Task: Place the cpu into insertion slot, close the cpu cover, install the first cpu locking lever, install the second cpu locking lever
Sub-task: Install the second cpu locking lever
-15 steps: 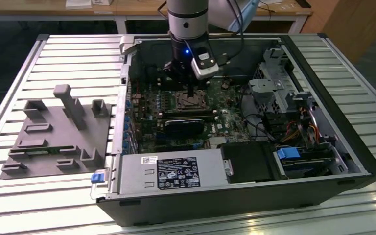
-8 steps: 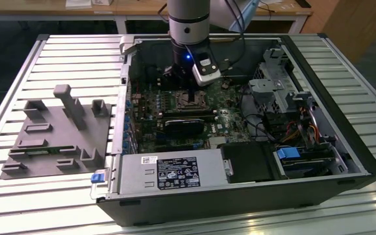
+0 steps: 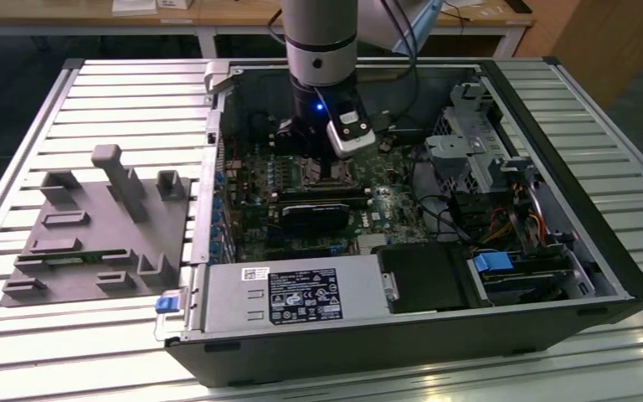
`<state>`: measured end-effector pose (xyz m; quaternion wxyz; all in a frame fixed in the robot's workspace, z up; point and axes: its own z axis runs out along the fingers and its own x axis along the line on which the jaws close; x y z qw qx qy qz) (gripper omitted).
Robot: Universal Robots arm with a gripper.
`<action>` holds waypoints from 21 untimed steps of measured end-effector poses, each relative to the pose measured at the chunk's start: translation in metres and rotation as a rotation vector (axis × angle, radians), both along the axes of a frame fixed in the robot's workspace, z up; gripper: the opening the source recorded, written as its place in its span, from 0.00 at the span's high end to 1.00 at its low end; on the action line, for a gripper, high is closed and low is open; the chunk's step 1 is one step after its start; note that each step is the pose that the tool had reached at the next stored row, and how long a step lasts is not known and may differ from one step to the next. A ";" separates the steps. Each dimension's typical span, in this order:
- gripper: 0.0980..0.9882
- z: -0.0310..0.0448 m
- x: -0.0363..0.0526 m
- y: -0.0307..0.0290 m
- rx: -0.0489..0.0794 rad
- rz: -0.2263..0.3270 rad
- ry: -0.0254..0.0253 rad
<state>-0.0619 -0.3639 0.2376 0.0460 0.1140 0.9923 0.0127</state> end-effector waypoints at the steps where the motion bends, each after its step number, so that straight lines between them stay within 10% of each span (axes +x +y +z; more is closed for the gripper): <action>1: 1.00 -0.0007 -0.0006 -0.0009 0.006 0.001 -0.0002; 21: 1.00 -0.0153 -0.0182 -0.0148 0.082 0.013 -0.0257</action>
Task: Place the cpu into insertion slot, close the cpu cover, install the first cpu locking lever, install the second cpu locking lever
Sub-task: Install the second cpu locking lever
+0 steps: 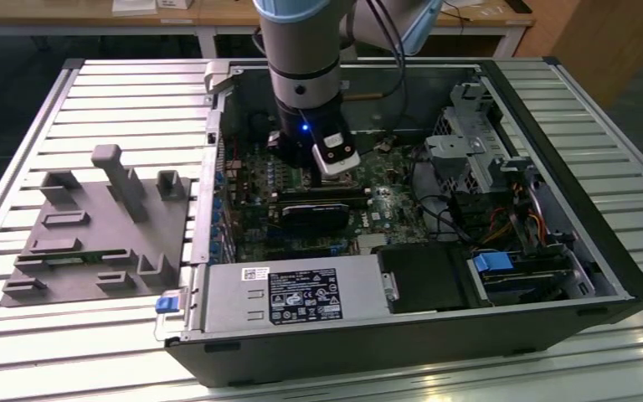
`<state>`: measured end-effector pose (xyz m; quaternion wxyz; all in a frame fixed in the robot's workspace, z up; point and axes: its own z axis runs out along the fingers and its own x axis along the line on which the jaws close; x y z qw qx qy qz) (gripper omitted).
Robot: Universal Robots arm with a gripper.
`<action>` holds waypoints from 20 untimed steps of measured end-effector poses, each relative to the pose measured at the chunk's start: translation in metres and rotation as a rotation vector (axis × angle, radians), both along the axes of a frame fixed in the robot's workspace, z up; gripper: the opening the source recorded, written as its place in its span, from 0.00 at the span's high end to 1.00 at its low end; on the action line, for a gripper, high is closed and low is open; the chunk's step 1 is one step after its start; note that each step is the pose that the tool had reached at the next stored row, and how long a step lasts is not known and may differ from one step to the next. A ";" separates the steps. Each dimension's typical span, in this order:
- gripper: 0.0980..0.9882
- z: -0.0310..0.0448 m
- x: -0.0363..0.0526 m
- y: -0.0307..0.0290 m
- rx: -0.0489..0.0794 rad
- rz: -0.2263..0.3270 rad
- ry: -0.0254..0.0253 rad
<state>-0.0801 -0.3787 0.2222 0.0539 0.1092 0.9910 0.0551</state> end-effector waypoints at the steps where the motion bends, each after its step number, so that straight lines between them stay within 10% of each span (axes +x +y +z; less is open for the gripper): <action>1: 1.00 -0.0005 -0.0005 -0.0008 0.003 0.001 -0.0028; 10: 1.00 -0.0048 -0.0060 -0.0089 0.038 0.003 -0.0272; 20: 1.00 -0.0112 -0.0164 -0.0150 0.082 0.005 -0.0422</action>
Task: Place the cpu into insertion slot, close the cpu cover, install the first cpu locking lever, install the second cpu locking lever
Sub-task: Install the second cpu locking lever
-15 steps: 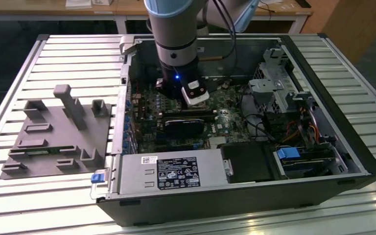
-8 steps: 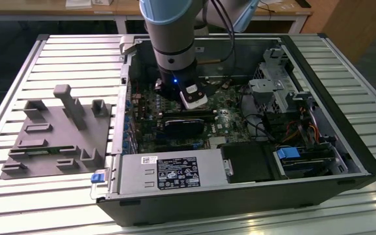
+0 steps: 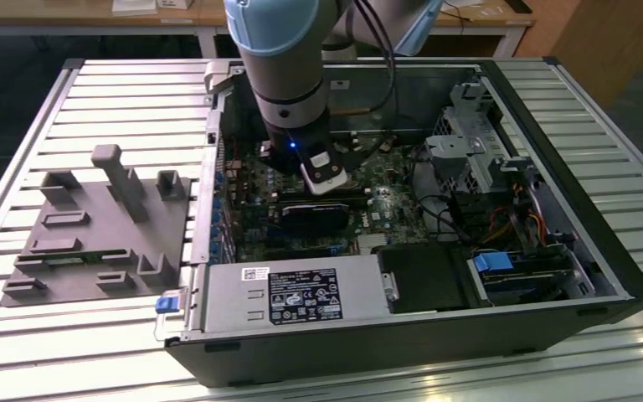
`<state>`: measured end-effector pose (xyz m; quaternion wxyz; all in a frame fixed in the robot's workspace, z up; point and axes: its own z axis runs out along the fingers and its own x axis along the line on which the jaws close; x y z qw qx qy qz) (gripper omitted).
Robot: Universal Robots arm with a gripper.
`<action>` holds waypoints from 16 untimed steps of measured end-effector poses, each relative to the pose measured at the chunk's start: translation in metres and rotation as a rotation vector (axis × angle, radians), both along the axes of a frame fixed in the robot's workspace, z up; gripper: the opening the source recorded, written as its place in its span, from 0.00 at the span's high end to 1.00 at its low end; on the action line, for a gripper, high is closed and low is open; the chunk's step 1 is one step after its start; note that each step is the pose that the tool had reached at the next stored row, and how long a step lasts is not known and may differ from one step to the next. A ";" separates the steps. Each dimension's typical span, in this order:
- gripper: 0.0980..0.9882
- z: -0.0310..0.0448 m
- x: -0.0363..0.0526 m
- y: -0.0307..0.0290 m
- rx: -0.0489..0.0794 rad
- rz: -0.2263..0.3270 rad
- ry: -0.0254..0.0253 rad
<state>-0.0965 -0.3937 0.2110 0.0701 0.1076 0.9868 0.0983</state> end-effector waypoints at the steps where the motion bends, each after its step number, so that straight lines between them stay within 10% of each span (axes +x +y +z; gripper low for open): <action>1: 1.00 -0.0009 -0.0009 -0.0001 0.004 0.000 -0.0018; 16: 1.00 -0.0100 -0.0065 -0.0040 0.036 0.003 -0.0320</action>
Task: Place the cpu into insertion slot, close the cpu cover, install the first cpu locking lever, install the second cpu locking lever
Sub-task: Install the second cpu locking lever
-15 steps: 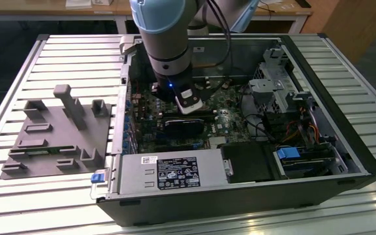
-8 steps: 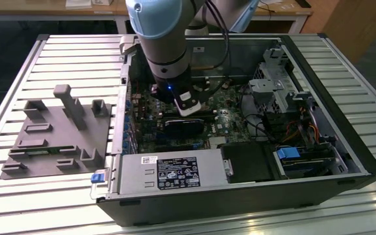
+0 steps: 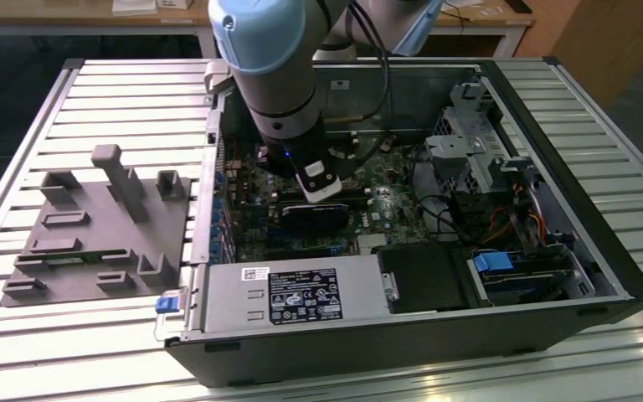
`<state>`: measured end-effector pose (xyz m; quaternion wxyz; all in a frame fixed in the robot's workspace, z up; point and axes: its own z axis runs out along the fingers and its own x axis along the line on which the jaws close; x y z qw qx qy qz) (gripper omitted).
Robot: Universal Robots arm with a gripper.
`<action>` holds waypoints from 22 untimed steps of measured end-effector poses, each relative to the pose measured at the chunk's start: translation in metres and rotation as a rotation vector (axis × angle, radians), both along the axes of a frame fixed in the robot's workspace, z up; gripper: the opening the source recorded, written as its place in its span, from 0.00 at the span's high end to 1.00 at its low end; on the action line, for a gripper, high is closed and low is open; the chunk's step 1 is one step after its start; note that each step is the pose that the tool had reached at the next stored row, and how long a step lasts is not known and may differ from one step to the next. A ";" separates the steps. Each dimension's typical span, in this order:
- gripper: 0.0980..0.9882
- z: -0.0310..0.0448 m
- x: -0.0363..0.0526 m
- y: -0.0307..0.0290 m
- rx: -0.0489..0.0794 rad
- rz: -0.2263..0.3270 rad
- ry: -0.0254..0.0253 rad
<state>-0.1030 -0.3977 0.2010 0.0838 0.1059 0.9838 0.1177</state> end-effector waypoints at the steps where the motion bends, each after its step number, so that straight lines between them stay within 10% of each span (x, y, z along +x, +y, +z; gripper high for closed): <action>1: 1.00 0.0000 -0.0001 -0.0016 0.002 0.000 -0.0008; 7: 1.00 -0.0001 -0.0008 -0.0064 0.051 0.003 -0.0116; 22: 1.00 -0.0070 -0.0085 -0.0163 0.092 0.007 -0.0382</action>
